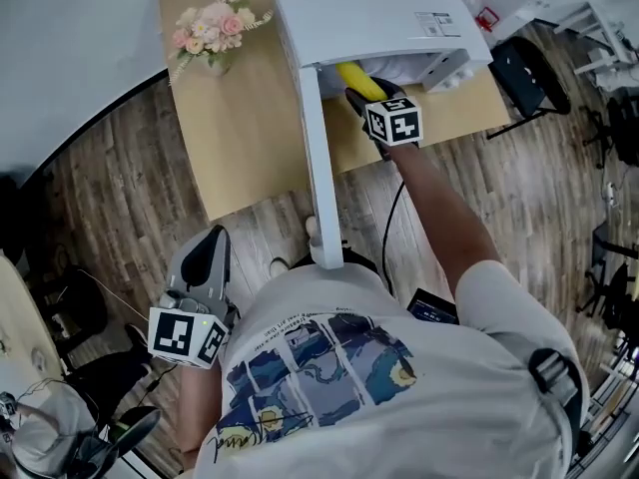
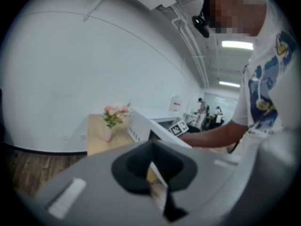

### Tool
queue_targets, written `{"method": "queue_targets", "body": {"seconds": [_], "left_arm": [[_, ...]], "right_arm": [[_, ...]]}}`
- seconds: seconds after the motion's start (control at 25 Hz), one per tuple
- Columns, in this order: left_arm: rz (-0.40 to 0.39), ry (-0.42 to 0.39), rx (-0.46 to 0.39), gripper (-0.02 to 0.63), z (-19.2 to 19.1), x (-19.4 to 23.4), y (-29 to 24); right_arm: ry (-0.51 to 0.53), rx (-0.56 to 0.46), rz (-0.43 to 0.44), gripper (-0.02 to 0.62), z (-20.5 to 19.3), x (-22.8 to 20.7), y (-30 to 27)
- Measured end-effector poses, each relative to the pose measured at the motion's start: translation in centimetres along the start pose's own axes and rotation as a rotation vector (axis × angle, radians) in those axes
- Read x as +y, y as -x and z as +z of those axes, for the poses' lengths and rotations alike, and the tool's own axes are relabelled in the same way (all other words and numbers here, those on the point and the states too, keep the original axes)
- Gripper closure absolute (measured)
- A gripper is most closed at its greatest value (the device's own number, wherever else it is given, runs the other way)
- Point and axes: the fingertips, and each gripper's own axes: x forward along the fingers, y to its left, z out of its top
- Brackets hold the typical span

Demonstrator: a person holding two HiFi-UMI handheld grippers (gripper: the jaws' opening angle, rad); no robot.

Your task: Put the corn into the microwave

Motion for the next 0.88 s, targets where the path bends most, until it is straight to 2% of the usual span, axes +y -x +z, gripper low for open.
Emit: {"method": "queue_targets", "body": {"seconds": [0.4,0.88], "left_arm": [[0.142,0.043,0.049,0.598,-1.6,1.2,1.0],[0.226,0.11,0.06,0.598,-3.1,1.5,2.5]], "right_arm": [[0.014,0.027,-0.011,0.348,1.0,-0.9,-7.6],[0.082,0.06,-0.031,0.348,1.5,-0.1,-11.4]]}}
